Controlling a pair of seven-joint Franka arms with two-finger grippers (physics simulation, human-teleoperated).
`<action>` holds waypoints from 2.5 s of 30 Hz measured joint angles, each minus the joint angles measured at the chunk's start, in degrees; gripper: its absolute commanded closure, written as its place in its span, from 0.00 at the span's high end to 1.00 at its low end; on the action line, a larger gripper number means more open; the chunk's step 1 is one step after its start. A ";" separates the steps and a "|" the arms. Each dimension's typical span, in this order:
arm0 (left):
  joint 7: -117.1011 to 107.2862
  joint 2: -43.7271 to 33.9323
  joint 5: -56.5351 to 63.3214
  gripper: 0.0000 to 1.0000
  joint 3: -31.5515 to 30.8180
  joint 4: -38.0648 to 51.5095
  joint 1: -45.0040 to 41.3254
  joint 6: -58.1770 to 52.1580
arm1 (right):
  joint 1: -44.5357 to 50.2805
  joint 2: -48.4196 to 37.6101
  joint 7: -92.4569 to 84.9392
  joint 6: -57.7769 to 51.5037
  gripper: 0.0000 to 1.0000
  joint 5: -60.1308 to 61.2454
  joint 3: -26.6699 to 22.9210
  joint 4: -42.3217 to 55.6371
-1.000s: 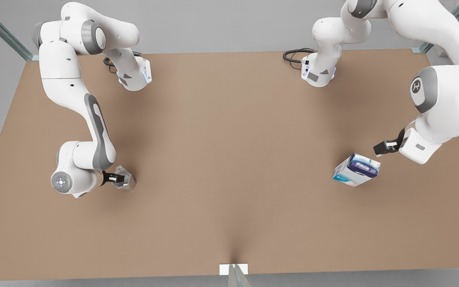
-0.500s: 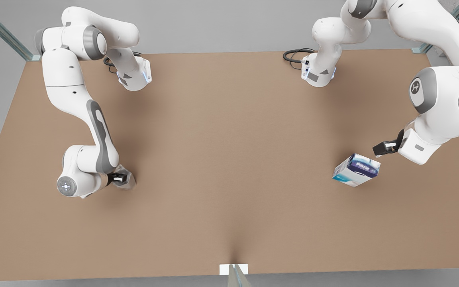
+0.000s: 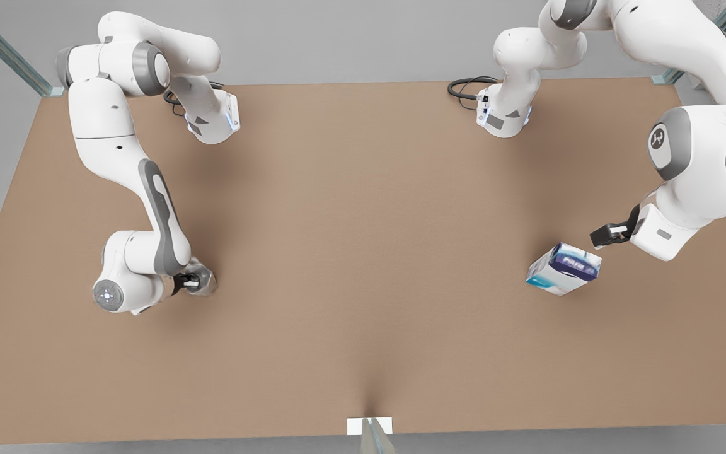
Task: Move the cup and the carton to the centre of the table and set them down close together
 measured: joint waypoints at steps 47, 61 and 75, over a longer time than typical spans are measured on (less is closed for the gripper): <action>114.66 -4.17 0.03 1.00 -2.06 -21.23 3.45 15.43 | 13.92 -21.87 -3.42 -18.91 1.00 -18.49 0.92 15.39; 114.61 1.40 4.83 1.00 -2.10 -23.72 3.77 26.19 | 12.99 -22.93 3.49 -17.53 1.00 -18.26 3.46 13.65; 118.86 1.69 4.69 1.00 -2.20 -27.00 4.22 28.18 | 12.01 -22.17 3.55 -16.56 1.00 -18.09 3.45 13.71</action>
